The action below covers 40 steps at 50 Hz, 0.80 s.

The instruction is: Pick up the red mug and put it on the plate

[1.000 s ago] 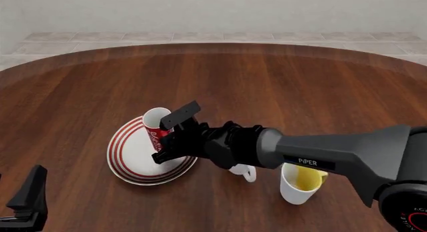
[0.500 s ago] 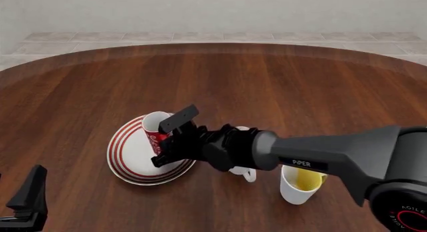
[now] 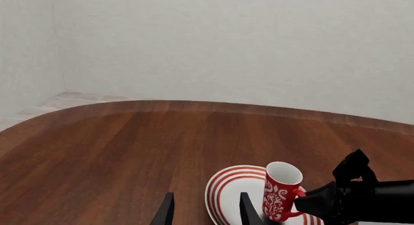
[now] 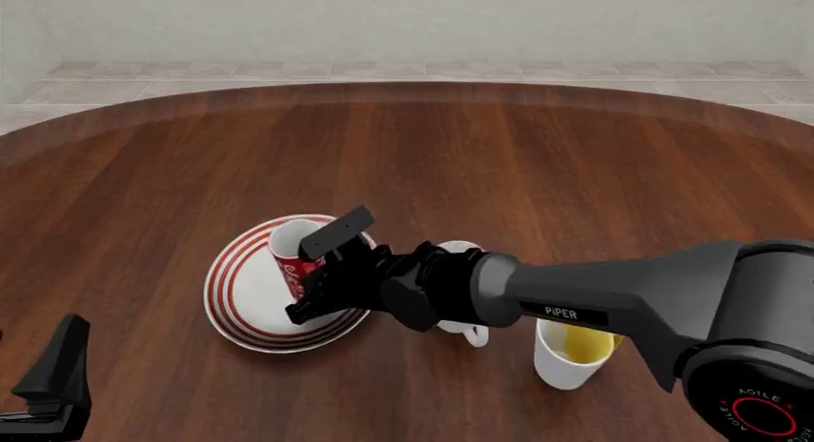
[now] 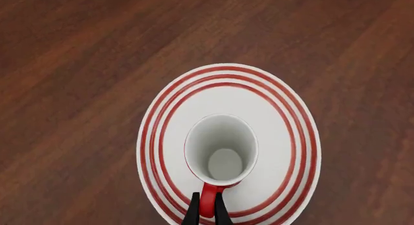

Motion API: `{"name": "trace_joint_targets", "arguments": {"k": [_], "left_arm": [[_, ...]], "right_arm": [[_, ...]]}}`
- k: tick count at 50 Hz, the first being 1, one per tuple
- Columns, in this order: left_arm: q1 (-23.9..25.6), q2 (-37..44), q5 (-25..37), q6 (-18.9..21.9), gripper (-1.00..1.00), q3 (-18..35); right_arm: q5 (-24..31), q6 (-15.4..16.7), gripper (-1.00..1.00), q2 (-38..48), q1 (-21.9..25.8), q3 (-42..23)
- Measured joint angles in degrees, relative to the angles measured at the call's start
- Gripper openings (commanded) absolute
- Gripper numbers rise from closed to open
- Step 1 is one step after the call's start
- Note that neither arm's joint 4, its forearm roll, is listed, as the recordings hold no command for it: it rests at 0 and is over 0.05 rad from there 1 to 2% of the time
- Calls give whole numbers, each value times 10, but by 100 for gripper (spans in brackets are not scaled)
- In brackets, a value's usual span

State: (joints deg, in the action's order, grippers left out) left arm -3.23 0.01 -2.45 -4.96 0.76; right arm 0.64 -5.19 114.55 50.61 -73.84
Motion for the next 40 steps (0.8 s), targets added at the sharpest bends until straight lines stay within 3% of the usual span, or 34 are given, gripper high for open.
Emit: {"name": "trace_joint_targets", "arguments": {"k": [40], "left_arm": [[-2,0,0,-4,100,1]], "right_arm": [[-6,-1,-100,6,3,2]]}}
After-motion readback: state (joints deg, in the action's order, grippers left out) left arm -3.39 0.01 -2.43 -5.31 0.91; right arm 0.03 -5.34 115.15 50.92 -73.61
